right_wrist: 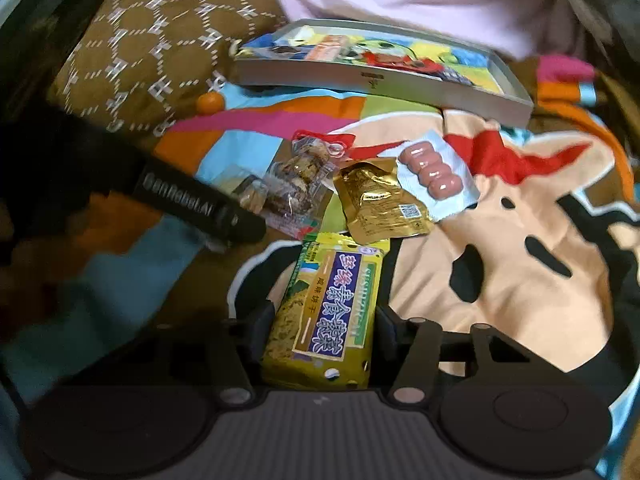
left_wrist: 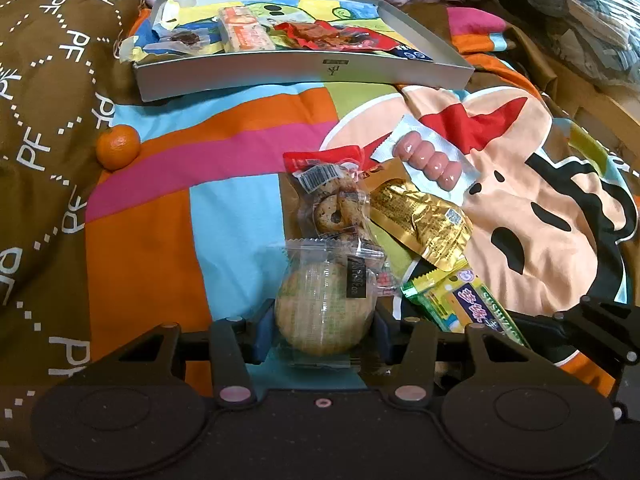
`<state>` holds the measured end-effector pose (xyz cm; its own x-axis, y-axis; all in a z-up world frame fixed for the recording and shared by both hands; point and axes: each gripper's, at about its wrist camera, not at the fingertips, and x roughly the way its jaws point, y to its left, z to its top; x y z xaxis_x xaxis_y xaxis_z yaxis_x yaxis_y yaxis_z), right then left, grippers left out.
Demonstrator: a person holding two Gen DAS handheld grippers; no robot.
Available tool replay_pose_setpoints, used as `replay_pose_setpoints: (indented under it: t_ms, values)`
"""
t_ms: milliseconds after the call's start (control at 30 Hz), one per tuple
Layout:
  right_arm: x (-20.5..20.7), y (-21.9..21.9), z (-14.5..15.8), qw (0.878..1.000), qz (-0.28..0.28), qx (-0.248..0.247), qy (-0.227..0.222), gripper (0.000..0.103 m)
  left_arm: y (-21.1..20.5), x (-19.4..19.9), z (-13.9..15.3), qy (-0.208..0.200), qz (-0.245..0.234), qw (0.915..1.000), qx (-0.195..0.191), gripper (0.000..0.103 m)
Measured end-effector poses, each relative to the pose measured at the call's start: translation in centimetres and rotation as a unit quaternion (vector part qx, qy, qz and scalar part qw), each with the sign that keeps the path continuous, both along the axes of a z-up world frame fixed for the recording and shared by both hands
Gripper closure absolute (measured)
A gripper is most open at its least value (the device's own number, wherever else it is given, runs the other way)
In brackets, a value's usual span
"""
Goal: Organize snacks
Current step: 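Close the left tool on the round pastry while the right tool grips the yellow biscuit packet, then lift the pastry in the left tool and biscuit packet in the right tool over the tray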
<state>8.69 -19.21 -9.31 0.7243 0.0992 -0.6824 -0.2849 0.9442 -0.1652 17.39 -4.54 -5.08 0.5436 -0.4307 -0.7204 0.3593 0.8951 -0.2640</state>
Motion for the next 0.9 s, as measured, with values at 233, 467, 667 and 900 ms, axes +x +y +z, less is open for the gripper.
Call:
replay_pose_setpoints:
  t_ms: [233,467,667,900]
  values:
    - [-1.1,1.0,-0.4,0.993,0.043,-0.102,-0.042,0.049,-0.2,-0.3,0.1,0.008,-0.014,0.9997,-0.017,0.053]
    - [-1.8,2.4,-1.1,0.975,0.076,-0.19,-0.088,0.051,-0.2,-0.5,0.2,0.008,-0.013,0.9997,-0.021,0.053]
    - [-2.4,2.7,-1.5,0.956,0.094,-0.246,-0.128,0.051,-0.2,-0.6,0.4,0.006,-0.011,0.9995,-0.028,0.053]
    - [-2.6,2.3,-1.2,0.94,0.094,-0.288,-0.161,0.051,-0.4,-1.0,0.7,-0.003,-0.015,0.9994,-0.03,0.053]
